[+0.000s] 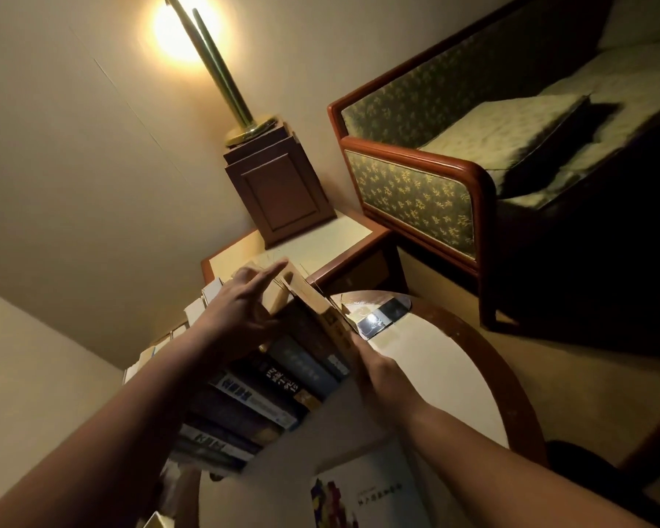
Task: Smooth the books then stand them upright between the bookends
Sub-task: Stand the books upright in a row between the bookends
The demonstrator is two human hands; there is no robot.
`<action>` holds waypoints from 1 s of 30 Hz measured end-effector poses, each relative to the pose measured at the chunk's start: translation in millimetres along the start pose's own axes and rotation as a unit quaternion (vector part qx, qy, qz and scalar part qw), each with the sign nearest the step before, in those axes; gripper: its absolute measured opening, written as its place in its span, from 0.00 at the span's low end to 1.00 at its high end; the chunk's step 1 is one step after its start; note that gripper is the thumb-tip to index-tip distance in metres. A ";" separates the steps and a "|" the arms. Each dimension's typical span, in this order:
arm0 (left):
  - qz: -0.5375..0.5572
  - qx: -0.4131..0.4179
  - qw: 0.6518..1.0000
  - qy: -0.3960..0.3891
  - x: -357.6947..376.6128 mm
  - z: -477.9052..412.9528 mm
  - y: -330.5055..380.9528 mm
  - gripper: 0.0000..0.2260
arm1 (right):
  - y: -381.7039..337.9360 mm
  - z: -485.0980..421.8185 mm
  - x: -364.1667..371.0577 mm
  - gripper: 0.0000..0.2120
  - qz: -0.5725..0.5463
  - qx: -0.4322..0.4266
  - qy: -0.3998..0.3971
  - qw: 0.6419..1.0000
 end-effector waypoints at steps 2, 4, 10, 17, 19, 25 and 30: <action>0.009 0.004 1.000 0.007 -1.6 1.9 -1.0 0.43 | 6.4 -0.9 -0.6 0.25 -0.007 -0.019 0.003 1.000; 0.001 0.010 1.000 0.004 -1.7 2.9 0.2 0.43 | 11.0 -3.1 -0.6 0.26 -0.002 -0.036 0.015 0.999; -0.025 -0.003 1.000 -0.012 1.0 1.9 3.7 0.39 | 6.3 -1.2 3.7 0.27 0.029 -0.063 0.059 0.996; -0.035 -0.004 0.999 -0.015 2.0 -2.0 9.7 0.40 | 13.4 8.3 -27.3 0.33 -0.167 0.001 0.131 0.977; -0.035 0.002 0.999 -0.015 1.7 -2.0 10.6 0.40 | 14.8 -6.9 -31.8 0.35 -0.210 0.043 0.074 0.974; -0.034 0.012 0.999 -0.019 0.8 0.4 14.0 0.42 | 39.1 -71.6 -2.1 0.49 -0.247 0.145 -0.098 0.953; -0.040 0.028 0.999 -0.005 1.6 0.0 11.2 0.44 | 45.6 -92.8 13.8 0.44 -0.255 0.157 -0.159 0.941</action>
Point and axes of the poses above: each hand's wrist, its own z-axis away from the middle knuckle, its own x-axis out of the palm, y = z × x, the point moved 4 cm from there along -z, towards the middle knuckle, and after that the axes turned 10 degrees about x, right-handed, at the moved point
